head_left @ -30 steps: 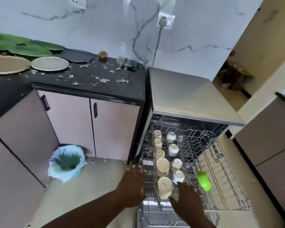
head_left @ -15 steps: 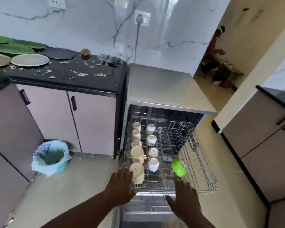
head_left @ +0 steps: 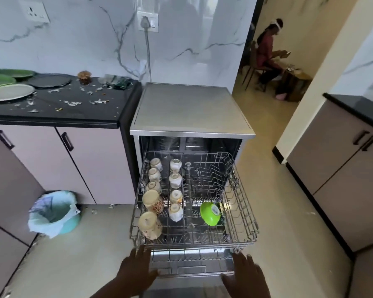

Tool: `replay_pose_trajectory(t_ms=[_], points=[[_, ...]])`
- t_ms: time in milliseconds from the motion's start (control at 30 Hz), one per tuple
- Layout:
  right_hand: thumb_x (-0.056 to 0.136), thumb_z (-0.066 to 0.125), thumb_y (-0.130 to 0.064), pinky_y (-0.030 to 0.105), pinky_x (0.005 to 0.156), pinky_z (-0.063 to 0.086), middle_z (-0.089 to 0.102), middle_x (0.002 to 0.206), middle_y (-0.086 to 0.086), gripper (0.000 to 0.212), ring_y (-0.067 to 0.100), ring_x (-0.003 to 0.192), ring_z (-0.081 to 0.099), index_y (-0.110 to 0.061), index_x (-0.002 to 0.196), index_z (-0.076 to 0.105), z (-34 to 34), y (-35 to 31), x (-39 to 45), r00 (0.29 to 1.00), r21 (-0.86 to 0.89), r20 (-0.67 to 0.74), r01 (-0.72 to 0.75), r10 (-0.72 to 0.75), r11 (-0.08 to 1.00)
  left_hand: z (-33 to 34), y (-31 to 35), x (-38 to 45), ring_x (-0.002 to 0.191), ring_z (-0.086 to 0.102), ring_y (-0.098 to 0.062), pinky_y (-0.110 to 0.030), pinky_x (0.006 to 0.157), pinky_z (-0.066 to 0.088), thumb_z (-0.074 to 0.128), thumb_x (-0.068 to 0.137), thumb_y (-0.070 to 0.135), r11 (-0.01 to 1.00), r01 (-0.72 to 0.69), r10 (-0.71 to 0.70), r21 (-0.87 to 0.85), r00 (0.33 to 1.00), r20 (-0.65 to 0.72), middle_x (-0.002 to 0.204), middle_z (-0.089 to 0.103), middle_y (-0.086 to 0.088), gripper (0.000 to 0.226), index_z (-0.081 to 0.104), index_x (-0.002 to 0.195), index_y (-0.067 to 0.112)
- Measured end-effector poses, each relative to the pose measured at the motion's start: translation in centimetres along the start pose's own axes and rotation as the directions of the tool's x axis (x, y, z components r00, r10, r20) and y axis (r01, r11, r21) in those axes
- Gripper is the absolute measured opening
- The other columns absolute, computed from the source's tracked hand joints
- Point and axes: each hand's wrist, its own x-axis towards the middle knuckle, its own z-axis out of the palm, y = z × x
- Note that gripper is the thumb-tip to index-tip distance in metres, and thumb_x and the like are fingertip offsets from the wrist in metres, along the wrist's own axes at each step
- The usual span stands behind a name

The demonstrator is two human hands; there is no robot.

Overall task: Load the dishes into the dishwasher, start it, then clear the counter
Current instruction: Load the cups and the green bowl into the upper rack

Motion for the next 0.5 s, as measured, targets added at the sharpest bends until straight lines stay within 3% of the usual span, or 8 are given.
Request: replay_pose_trajectory(t_ms=[67,133,200,267,367,467,500], points=[[0.069,0.044,-0.082,0.038,0.085,0.050,0.064,0.124,-0.001,0.084,0.022,0.109,0.063,-0.023,0.128,0.046,-0.7,-1.2,0.4,0.994,0.162,0.049,-0.103,0.096,0.981,-0.1,0.1,0.6,0.147,0.014,-0.029,-0.039,0.115,0.024,0.039,0.095,0.060,0.987,0.099,-0.092,-0.126,0.994,0.060,0.161,0.007,-0.013,0.078,0.010,0.154,0.017],[0.075,0.048,-0.079,0.027,0.096,0.040,0.054,0.137,0.002,0.084,0.019,0.124,0.053,-0.020,0.135,0.042,-0.5,-1.9,1.6,0.967,0.387,0.067,-0.251,0.245,0.887,-0.4,0.2,1.6,0.146,0.016,-0.030,-0.037,0.115,0.023,0.037,0.097,0.058,0.943,0.214,-0.180,-0.254,0.972,0.150,0.158,0.012,-0.018,0.079,0.010,0.153,0.010],[0.084,0.053,-0.066,0.023,0.092,0.037,0.055,0.135,0.009,0.071,0.020,0.123,0.054,-0.014,0.132,0.047,-0.5,-1.9,3.1,0.925,0.485,0.236,-0.376,0.296,0.789,-0.7,-0.1,2.9,0.146,0.017,-0.030,-0.034,0.114,0.024,0.038,0.097,0.056,0.874,0.305,-0.241,-0.379,0.948,0.208,0.158,0.013,-0.019,0.080,0.010,0.152,0.004],[0.084,0.049,-0.069,0.021,0.079,0.035,0.060,0.116,0.011,0.072,0.019,0.106,0.058,-0.008,0.124,0.054,-0.6,-1.7,5.1,0.899,0.549,0.305,-0.436,0.315,0.713,-0.9,-0.6,4.3,0.144,0.025,-0.028,-0.029,0.110,0.028,0.043,0.099,0.046,0.822,0.326,-0.233,-0.466,0.941,0.247,0.157,0.021,-0.018,0.072,0.019,0.149,0.001],[0.091,0.047,-0.061,0.026,0.077,0.036,0.053,0.101,0.011,0.068,0.020,0.091,0.050,-0.006,0.130,0.053,-0.9,-1.4,7.7,0.820,0.654,0.435,-0.572,0.372,0.496,-0.8,-1.7,6.4,0.124,0.049,-0.026,-0.028,0.102,0.040,0.057,0.096,0.036,0.694,0.347,-0.205,-0.631,0.935,0.289,0.145,0.045,-0.014,0.056,0.044,0.138,0.002],[0.089,0.055,-0.057,0.042,0.090,0.046,0.052,0.130,0.016,0.067,0.037,0.112,0.053,-0.012,0.139,0.047,-0.8,-1.1,8.9,0.759,0.750,0.546,-0.631,0.354,0.196,-1.0,-1.6,7.4,0.118,0.047,-0.020,-0.026,0.091,0.038,0.055,0.097,0.032,0.518,0.389,-0.128,-0.762,0.916,0.381,0.132,0.050,-0.003,0.036,0.054,0.124,0.009],[0.087,0.055,-0.059,0.042,0.085,0.047,0.049,0.134,0.014,0.070,0.038,0.112,0.051,-0.014,0.139,0.045,-0.5,-1.0,9.2,0.744,0.763,0.566,-0.636,0.356,0.116,-1.0,-1.4,7.7,0.121,0.044,-0.022,-0.028,0.091,0.036,0.055,0.097,0.031,0.438,0.426,-0.117,-0.791,0.900,0.420,0.125,0.048,-0.001,0.029,0.052,0.119,0.012]])
